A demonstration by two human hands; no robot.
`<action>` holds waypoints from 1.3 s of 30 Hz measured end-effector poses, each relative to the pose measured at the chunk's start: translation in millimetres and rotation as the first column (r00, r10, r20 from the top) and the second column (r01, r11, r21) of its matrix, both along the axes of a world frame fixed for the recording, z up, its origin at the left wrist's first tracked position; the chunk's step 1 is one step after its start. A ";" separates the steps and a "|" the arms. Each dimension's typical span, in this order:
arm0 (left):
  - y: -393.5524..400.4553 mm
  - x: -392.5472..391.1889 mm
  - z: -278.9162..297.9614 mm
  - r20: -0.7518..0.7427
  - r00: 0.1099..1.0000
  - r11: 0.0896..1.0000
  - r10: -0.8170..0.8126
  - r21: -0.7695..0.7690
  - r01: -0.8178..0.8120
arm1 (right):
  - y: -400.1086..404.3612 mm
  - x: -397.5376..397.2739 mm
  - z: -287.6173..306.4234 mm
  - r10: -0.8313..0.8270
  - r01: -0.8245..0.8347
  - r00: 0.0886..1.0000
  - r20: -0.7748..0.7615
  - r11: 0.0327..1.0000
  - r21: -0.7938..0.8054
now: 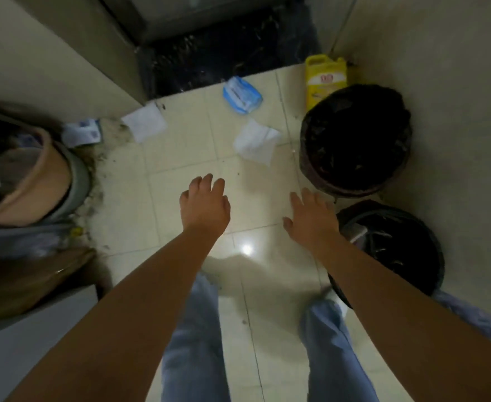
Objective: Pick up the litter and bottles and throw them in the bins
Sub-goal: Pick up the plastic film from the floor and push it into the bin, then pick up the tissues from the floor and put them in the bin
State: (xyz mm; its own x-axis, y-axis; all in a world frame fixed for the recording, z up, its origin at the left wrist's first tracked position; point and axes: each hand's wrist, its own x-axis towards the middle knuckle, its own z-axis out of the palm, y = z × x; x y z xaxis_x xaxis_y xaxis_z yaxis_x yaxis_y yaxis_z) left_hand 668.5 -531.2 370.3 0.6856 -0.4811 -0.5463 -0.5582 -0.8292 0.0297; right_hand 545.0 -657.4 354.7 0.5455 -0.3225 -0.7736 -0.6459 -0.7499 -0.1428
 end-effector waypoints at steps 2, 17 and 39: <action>26.3 46.0 -8.9 -0.003 1.000 0.997 0.015 0.073 -0.014 | 16.5 48.6 -5.4 0.004 -0.004 1.000 -0.005 1.000 -0.021; 145.0 211.2 -210.2 -0.321 0.935 0.946 -0.148 0.230 0.229 | 94.9 215.0 -174.3 0.016 -0.033 0.989 -0.149 0.993 -0.116; 36.1 219.4 -480.1 0.103 0.377 0.277 -0.921 -0.509 0.815 | -24.8 238.0 -462.3 -0.018 0.111 0.978 0.210 0.890 -0.442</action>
